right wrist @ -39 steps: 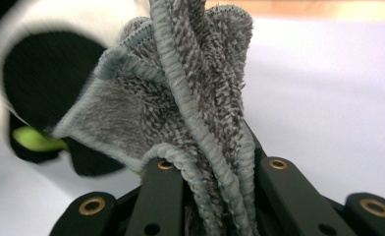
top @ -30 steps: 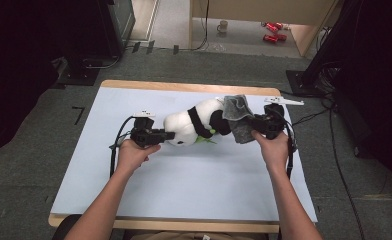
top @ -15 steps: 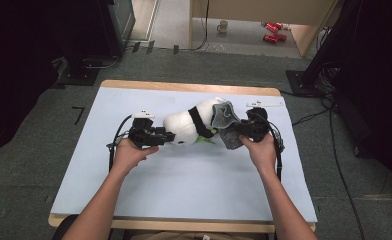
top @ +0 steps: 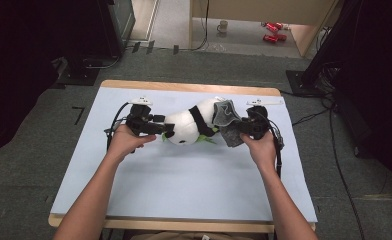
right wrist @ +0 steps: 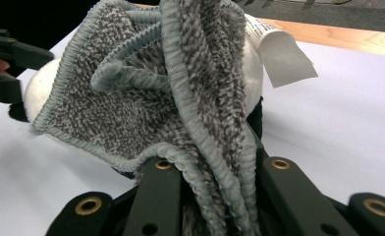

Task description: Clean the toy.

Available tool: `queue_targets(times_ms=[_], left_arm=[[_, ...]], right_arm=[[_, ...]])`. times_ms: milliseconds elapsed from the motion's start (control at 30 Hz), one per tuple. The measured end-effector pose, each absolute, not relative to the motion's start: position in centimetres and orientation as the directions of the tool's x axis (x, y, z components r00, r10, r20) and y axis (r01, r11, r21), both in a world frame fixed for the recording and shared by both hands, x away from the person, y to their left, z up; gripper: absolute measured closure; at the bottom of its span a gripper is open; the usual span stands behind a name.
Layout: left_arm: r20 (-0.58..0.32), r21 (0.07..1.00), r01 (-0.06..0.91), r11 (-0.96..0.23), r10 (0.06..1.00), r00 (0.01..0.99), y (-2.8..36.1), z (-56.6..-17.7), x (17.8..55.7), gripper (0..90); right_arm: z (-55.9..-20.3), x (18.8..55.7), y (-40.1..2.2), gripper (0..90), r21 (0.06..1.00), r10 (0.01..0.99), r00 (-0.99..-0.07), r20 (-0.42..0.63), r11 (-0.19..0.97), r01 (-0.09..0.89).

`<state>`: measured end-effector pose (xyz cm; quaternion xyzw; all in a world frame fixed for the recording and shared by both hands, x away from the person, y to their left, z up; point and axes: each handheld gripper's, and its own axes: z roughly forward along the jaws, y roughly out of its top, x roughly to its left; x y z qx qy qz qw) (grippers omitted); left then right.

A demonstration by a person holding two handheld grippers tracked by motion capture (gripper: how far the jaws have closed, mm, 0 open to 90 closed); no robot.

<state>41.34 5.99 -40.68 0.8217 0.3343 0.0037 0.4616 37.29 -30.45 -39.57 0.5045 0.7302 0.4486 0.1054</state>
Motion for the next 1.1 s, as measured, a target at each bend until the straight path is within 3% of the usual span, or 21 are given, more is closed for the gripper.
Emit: queue_targets(times_ms=[267, 333, 500, 633, 900, 1100], left_arm=[[-0.269, 0.745, 0.526, -0.411, 0.537, 0.8, 4.2, -41.6, 42.8, 25.9], [-0.281, 0.735, 0.535, -0.416, 0.531, 0.8, 4.0, -42.0, 42.9, 30.4], [-0.247, 0.726, 0.535, -0.432, 0.562, 0.79, 3.4, -41.8, 42.2, 54.9], [-0.272, 0.726, 0.561, -0.399, 0.583, 0.766, 3.5, -41.4, 41.3, 67.1], [-0.367, 0.731, 0.623, -0.278, 0.609, 0.703, 3.3, -39.4, 38.6, 71.0], [-0.504, 0.683, 0.711, -0.166, 0.598, 0.623, 2.4, -40.2, 36.1, 69.2]], right_arm=[[-39.5, 37.3, -30.3, 77.8, 0.762, 0.832, -0.462, 0.306, 0.077, 0.643], [-39.3, 37.2, -30.2, 77.9, 0.761, 0.838, -0.455, 0.3, 0.076, 0.644], [-38.7, 37.0, -30.2, 78.0, 0.766, 0.842, -0.454, 0.292, 0.078, 0.638], [-37.8, 36.6, -29.8, 78.1, 0.779, 0.834, -0.467, 0.295, 0.073, 0.623], [-34.8, 34.5, -27.9, 78.2, 0.829, 0.787, -0.546, 0.287, 0.082, 0.553], [-34.1, 32.8, -25.0, 78.2, 0.833, 0.734, -0.617, 0.286, 0.129, 0.539]])
